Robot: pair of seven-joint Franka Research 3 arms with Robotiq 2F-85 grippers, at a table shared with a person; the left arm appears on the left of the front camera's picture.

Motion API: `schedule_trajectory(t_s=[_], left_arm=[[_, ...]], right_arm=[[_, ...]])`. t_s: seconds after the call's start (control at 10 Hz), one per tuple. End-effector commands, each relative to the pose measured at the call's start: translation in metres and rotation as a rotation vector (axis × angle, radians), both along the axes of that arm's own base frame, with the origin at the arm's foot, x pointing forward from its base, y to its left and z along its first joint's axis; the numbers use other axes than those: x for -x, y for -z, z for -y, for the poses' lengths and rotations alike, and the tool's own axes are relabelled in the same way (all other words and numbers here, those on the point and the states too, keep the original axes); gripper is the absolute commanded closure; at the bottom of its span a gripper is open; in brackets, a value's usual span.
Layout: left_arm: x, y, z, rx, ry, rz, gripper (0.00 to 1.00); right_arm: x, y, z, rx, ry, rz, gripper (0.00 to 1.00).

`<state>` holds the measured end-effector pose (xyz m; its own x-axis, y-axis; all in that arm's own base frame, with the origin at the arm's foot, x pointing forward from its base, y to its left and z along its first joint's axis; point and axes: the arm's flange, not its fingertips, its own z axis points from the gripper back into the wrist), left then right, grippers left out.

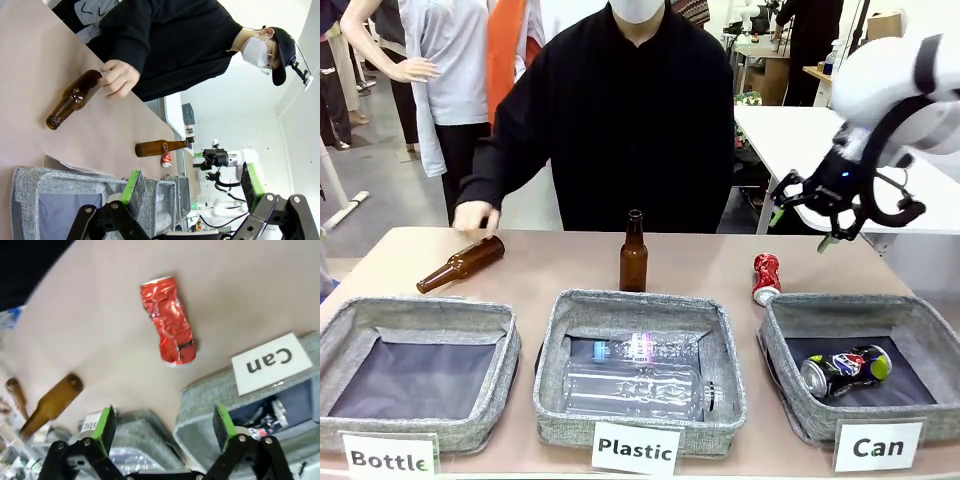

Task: Sort the can waste into the basket.
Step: Pick up the can waste from the table and place it in the right Fabric basket.

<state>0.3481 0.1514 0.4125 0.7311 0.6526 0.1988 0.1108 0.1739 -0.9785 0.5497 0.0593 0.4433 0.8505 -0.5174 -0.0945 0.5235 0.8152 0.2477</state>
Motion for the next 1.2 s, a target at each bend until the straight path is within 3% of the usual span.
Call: schedule_trajectory(t_s=[0.0, 0.2, 0.6, 0.9, 1.1], left_arm=[[0.001, -0.001, 0.0, -0.002, 0.008, 0.011, 0.0], [0.001, -0.001, 0.0, -0.002, 0.008, 0.011, 0.0], [0.001, -0.001, 0.0, -0.002, 0.008, 0.011, 0.0], [0.001, -0.001, 0.0, -0.002, 0.008, 0.011, 0.0], [0.0, 0.0, 0.0, 0.0, 0.0, 0.0, 0.0]], right_arm=[[-0.035, 0.014, -0.019, 0.134, 0.023, -0.068, 0.0], [-0.053, 0.05, -0.027, 0.219, 0.001, 0.037, 0.0], [-0.06, 0.107, -0.031, 0.23, -0.047, 0.09, 0.0], [-0.067, 0.137, -0.034, 0.224, -0.057, 0.059, 0.0], [-0.066, 0.14, -0.035, 0.219, -0.058, 0.052, 0.0]])
